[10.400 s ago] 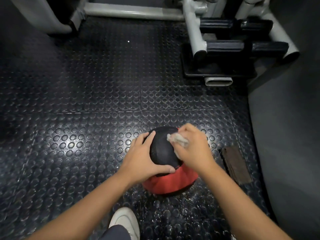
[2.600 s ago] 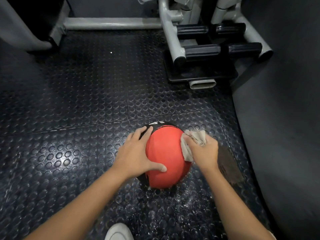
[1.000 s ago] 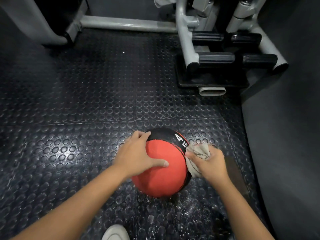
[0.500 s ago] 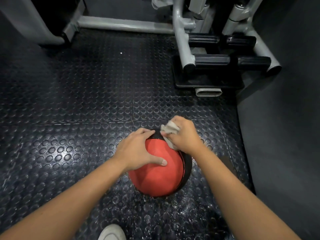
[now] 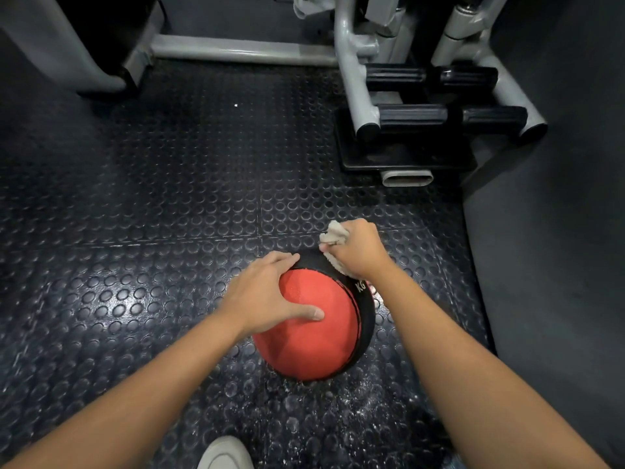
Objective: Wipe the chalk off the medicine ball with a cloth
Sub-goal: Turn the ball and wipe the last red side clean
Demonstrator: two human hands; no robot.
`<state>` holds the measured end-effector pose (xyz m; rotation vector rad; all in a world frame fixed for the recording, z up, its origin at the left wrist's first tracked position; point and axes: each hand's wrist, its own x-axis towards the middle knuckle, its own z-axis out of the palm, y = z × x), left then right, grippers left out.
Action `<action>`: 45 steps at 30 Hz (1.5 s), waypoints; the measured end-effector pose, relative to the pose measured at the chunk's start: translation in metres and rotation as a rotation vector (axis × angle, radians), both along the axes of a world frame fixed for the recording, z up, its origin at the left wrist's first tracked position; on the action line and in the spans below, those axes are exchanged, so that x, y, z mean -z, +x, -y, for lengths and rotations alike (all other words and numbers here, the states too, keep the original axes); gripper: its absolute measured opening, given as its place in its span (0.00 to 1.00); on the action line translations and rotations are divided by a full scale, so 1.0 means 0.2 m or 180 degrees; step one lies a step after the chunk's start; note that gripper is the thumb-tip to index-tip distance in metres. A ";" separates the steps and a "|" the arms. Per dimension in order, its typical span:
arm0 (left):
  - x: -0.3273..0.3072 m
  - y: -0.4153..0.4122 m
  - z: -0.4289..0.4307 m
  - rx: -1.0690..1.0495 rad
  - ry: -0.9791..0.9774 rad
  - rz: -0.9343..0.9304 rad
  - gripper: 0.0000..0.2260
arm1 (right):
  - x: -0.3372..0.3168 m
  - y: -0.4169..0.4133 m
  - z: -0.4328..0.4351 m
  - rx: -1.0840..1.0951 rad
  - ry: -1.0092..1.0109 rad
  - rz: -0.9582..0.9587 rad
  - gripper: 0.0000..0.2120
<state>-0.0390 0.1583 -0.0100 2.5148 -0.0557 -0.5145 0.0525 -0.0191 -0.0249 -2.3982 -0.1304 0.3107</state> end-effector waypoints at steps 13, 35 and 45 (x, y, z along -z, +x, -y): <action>0.04 -0.01 -0.03 -0.0003 -0.0146 0.0054 0.49 | 0.02 -0.16 0.07 0.0641 0.0271 0.0050 0.20; 0.07 0.01 -0.07 -0.0309 -0.0446 0.0107 0.51 | 0.16 -0.09 0.15 0.1133 0.1100 -0.0244 0.18; 0.04 0.04 -0.03 -0.0193 -0.0253 0.0140 0.46 | 0.28 -0.73 0.26 0.2503 0.1723 -0.0151 0.17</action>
